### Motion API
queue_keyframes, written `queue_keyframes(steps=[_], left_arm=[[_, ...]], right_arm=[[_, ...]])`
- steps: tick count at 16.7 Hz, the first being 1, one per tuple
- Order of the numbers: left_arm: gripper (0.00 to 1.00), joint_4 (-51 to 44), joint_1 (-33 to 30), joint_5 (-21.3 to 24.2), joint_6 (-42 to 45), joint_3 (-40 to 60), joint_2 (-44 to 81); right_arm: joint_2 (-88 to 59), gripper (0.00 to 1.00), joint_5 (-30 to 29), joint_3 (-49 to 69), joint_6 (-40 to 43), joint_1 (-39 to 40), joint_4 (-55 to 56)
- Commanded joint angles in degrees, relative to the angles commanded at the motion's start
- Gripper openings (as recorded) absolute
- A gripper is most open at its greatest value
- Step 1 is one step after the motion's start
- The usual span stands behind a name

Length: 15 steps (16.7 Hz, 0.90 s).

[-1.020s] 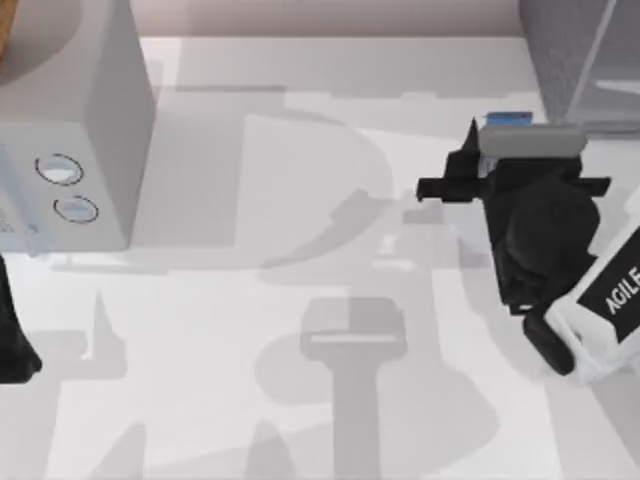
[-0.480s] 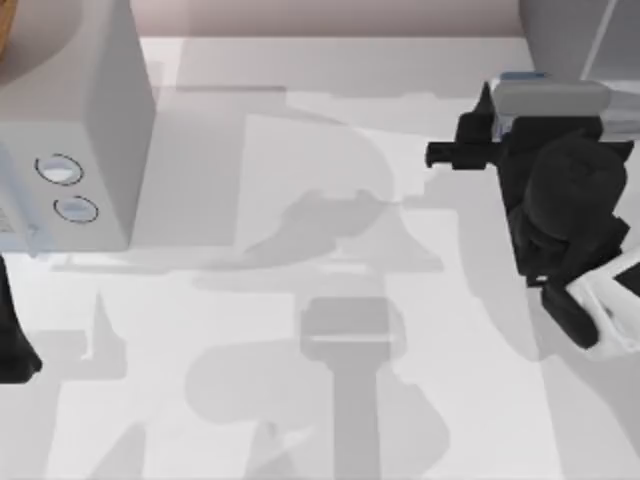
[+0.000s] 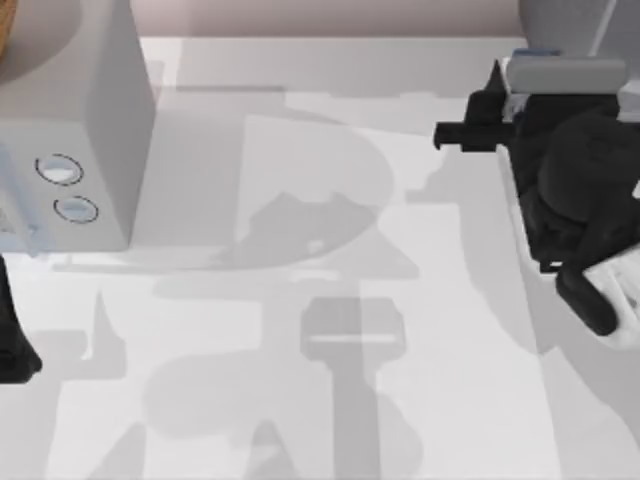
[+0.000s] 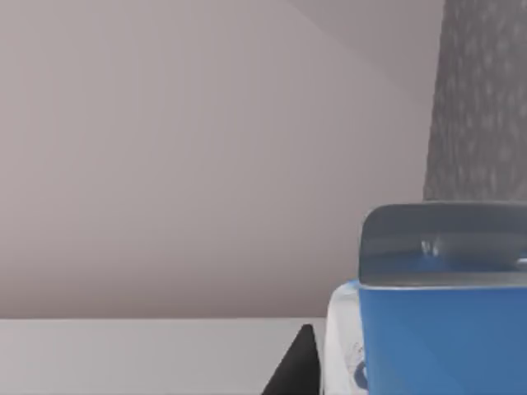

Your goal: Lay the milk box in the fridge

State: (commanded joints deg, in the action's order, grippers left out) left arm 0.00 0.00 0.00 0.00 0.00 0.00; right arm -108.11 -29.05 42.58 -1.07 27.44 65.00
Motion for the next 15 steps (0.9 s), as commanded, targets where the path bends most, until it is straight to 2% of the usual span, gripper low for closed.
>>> queue_keyframes(steps=[7,10,15], left_arm=[[1.00,0.0,0.0,0.0,0.0,0.0,0.0],[1.00,0.0,0.0,0.0,0.0,0.0,0.0],[1.00,0.0,0.0,0.0,0.0,0.0,0.0]], right_arm=[[5.4,0.00,-0.4,-1.1,0.5,-3.2,-2.2],[14.2,0.00,1.2,-4.2,0.9,-5.9,-7.0],[34.6,0.00,7.2,-12.4,1.2,-10.6,-19.5]])
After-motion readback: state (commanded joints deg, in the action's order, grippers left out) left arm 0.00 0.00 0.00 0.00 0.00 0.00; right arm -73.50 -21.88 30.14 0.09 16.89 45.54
